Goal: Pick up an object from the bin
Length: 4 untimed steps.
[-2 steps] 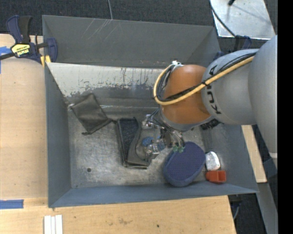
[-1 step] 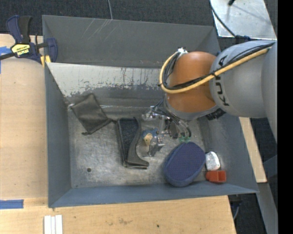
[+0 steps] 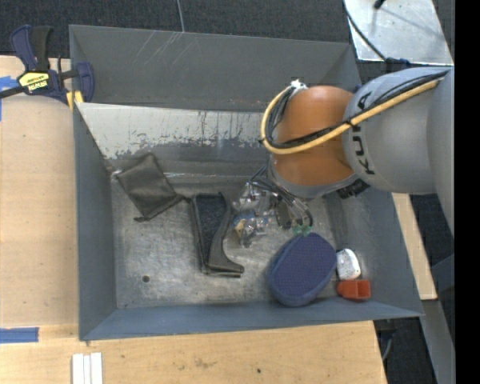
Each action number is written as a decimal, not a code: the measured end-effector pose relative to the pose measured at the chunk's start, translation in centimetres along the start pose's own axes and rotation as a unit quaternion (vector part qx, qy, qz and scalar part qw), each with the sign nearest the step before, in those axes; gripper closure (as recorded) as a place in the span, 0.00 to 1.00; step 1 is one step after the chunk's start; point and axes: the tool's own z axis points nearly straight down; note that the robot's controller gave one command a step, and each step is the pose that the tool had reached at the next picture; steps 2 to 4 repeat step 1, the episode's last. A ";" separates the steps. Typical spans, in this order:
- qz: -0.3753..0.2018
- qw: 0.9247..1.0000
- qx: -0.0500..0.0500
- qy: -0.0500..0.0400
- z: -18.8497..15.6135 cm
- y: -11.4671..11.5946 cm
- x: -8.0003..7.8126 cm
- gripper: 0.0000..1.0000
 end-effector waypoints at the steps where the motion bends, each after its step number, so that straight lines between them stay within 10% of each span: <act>1: -0.177 0.984 0.000 -0.004 -11.9 -0.9 -2.6 1.00; 4: -0.177 0.984 0.000 -0.004 -11.9 -0.9 -2.6 1.00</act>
Offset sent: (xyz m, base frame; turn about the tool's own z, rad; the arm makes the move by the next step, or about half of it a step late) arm 0.0233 -0.0071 0.1154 -0.3577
